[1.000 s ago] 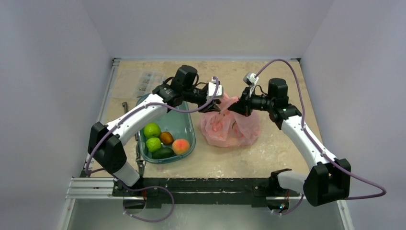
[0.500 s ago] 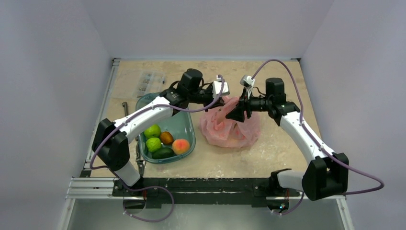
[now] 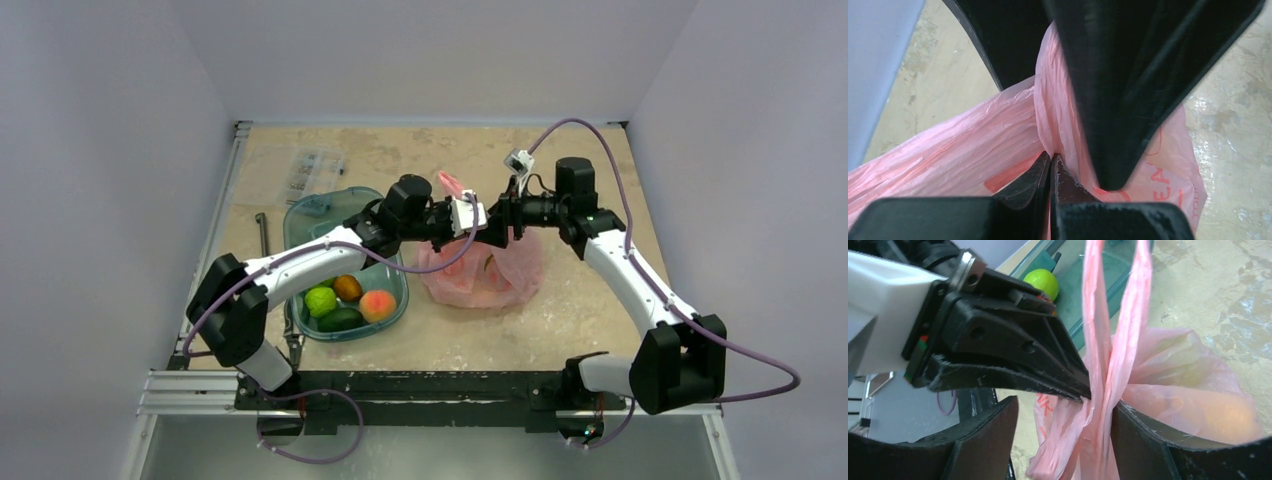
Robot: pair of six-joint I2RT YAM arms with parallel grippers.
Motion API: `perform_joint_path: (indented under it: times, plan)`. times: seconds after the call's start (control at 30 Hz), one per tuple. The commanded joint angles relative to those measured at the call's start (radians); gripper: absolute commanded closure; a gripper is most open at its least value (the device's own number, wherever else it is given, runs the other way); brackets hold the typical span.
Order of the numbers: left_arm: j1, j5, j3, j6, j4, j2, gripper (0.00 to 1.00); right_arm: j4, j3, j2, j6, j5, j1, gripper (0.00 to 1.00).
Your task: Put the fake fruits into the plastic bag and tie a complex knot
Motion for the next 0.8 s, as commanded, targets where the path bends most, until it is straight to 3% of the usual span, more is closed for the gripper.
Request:
perform_joint_path:
  times: [0.0, 0.07, 0.17, 0.23, 0.3, 0.5, 0.57, 0.67, 0.77]
  plan:
    - [-0.014, -0.079, -0.014, 0.027, 0.124, -0.054, 1.0, 0.056, 0.001, -0.014, 0.033, 0.046, -0.004, 0.39]
    - [-0.015, -0.099, -0.01, 0.014, 0.137, -0.054, 1.0, 0.036, -0.001, -0.016, -0.001, 0.058, -0.005, 0.44]
    - [-0.014, -0.129, 0.011, 0.0, 0.134, -0.051, 1.0, -0.005, 0.002, -0.013, -0.068, 0.059, -0.004, 0.38]
    - [-0.014, -0.111, 0.011, 0.003, 0.137, -0.053, 1.0, -0.009, 0.002, -0.014, -0.078, 0.055, -0.004, 0.41]
    - [-0.014, -0.093, 0.011, 0.006, 0.134, -0.053, 1.0, 0.007, 0.001, -0.016, -0.07, 0.051, -0.004, 0.51]
    - [-0.018, -0.068, 0.004, 0.039, 0.121, -0.061, 1.0, 0.026, -0.003, -0.02, -0.074, 0.042, -0.004, 0.94]
    - [-0.015, -0.081, 0.014, 0.029, 0.1, -0.075, 0.97, 0.016, -0.005, -0.022, -0.096, 0.052, -0.004, 1.0]
    - [0.033, -0.03, 0.064, -0.002, -0.017, -0.124, 0.7, 0.002, -0.004, -0.026, -0.134, 0.057, -0.004, 1.0]
    - [0.161, 0.189, 0.151, -0.071, -0.205, -0.201, 0.41, -0.003, -0.002, -0.039, -0.185, 0.054, -0.004, 1.0]
